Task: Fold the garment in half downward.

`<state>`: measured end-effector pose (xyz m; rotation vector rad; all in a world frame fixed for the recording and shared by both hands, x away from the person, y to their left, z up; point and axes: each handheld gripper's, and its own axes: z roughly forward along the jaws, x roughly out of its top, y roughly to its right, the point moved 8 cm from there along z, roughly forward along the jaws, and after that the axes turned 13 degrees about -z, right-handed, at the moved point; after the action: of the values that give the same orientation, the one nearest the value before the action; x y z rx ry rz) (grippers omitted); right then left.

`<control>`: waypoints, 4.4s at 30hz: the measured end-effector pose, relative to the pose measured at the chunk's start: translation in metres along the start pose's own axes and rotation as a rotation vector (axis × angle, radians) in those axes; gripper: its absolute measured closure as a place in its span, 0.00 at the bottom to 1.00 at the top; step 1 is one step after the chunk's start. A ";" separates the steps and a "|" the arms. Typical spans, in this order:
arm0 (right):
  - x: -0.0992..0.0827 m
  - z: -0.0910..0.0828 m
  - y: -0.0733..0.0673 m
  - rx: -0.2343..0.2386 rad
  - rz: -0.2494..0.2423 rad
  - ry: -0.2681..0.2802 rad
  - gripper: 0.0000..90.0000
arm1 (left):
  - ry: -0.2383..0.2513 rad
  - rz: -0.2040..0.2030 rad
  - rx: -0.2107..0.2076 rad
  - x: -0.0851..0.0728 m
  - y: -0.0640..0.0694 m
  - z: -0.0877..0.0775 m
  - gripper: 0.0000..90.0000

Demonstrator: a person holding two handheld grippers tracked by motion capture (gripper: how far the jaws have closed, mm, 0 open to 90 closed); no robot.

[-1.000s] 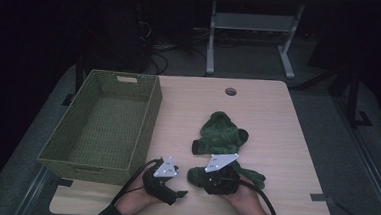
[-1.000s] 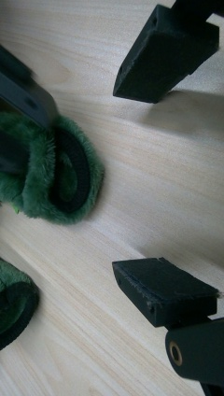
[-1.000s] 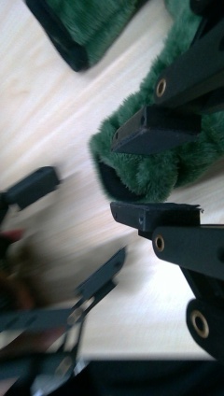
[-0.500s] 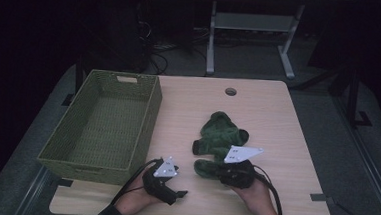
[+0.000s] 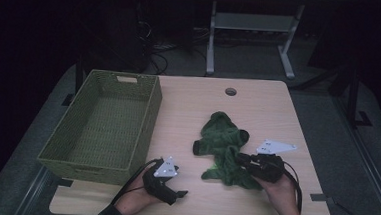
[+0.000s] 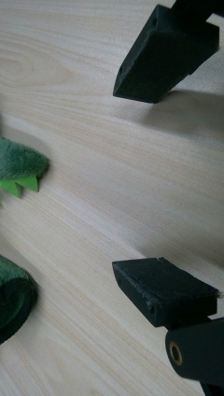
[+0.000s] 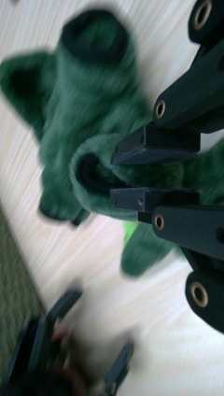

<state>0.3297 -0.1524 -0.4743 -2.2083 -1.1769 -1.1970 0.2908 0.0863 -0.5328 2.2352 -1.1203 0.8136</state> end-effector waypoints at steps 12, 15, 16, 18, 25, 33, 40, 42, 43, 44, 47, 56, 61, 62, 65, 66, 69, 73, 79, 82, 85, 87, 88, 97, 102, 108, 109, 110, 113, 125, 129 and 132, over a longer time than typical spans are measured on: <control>-0.009 -0.032 0.016 -0.070 0.051 0.024 0.74 | 0.003 -0.002 -0.001 0.000 0.000 0.000 0.15; -0.003 -0.034 0.009 -0.056 0.037 0.043 0.72 | 0.003 -0.002 -0.001 0.000 0.000 0.000 0.15; 0.000 -0.032 0.005 -0.046 0.029 0.043 0.70 | 0.003 -0.002 0.000 0.000 0.000 0.000 0.15; 0.000 -0.025 0.000 -0.014 0.030 0.030 0.69 | 0.003 -0.002 0.000 0.000 0.000 0.000 0.15; -0.010 0.004 -0.009 0.046 0.034 -0.052 0.68 | -0.001 0.002 0.000 0.000 0.000 0.000 0.15; -0.010 0.009 -0.012 0.086 0.024 -0.049 0.99 | -0.002 0.001 0.000 0.000 0.000 0.000 0.15; 0.023 0.008 -0.037 0.179 -0.050 0.069 0.99 | -0.004 0.009 0.003 0.000 -0.001 0.000 0.15; 0.026 0.018 -0.048 0.213 -0.079 0.062 0.99 | -0.003 0.001 0.001 0.000 0.000 0.000 0.15; 0.025 0.024 -0.052 0.229 -0.083 0.054 0.99 | -0.002 0.004 0.002 0.001 0.000 0.000 0.15; 0.024 0.030 -0.055 0.247 -0.089 0.048 0.99 | -0.005 0.009 0.003 0.000 -0.001 0.000 0.15; 0.016 0.048 -0.063 0.286 -0.090 -0.002 0.99 | -0.007 0.007 0.001 0.000 0.000 0.000 0.15; 0.027 0.036 -0.062 0.252 -0.104 0.048 0.81 | -0.002 0.007 0.003 0.001 -0.001 0.000 0.15; 0.038 0.016 -0.045 0.168 -0.101 0.097 0.85 | -0.005 0.003 0.001 0.000 0.000 0.000 0.15; 0.036 0.014 -0.039 0.146 -0.096 0.096 0.86 | -0.005 0.003 0.001 0.000 0.000 0.000 0.15; 0.024 0.014 -0.022 0.094 -0.061 0.066 0.90 | 0.000 -0.001 0.000 0.001 0.000 0.001 0.15; 0.019 0.017 -0.019 0.095 -0.050 0.051 0.91 | -0.006 0.006 0.001 0.000 0.000 0.000 0.15; 0.004 0.030 -0.017 0.107 -0.035 -0.022 0.93 | -0.005 0.009 0.003 0.000 -0.001 0.000 0.15; -0.007 0.047 -0.025 0.135 -0.039 -0.102 0.97 | -0.006 0.005 0.001 0.000 0.000 0.000 0.15; -0.015 0.062 -0.035 0.149 -0.071 -0.180 1.00 | -0.005 0.006 0.001 0.000 0.000 0.000 0.15; -0.013 0.058 -0.033 0.139 -0.072 -0.165 0.95 | -0.007 0.007 0.001 0.000 0.000 0.000 0.15; -0.003 0.042 -0.029 0.126 -0.055 -0.095 0.87 | -0.006 0.005 0.001 0.000 0.000 0.000 0.15; 0.000 0.030 -0.026 0.109 -0.054 -0.063 0.85 | -0.006 0.006 0.001 0.000 0.000 0.000 0.15; 0.000 0.023 -0.024 0.104 -0.041 -0.056 0.84 | -0.007 0.007 0.001 0.000 0.000 0.000 0.15; -0.035 -0.022 -0.010 0.037 -0.008 -0.058 0.73 | -0.004 0.005 0.001 0.000 0.000 0.000 0.15; -0.055 -0.037 -0.006 0.020 0.013 -0.073 0.72 | -0.002 0.005 0.002 0.000 0.000 0.000 0.15; -0.072 -0.047 -0.009 0.017 0.023 -0.088 0.70 | -0.003 0.004 0.000 0.000 0.000 0.000 0.15; -0.074 -0.049 -0.010 0.015 0.023 -0.092 0.70 | -0.002 0.005 0.000 0.000 0.000 0.000 0.15; -0.076 -0.051 -0.011 0.019 0.024 -0.095 0.69 | -0.002 0.005 0.000 0.000 0.000 0.000 0.15; -0.082 -0.054 -0.015 0.025 0.028 -0.102 0.69 | -0.004 0.005 0.000 0.000 0.000 0.000 0.15; -0.090 -0.044 -0.033 0.081 0.025 -0.148 0.77 | -0.005 0.005 0.001 0.000 0.000 0.000 0.15; -0.084 -0.045 -0.029 0.080 0.012 -0.125 0.94 | -0.005 0.005 0.001 0.000 0.000 0.000 0.15; -0.073 -0.048 -0.026 0.078 -0.010 -0.090 0.94 | -0.005 0.005 0.001 0.000 0.000 0.000 0.15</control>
<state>0.2627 -0.2041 -0.5082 -2.2207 -1.2491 -1.0466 0.2910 0.0861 -0.5329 2.2371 -1.1284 0.8109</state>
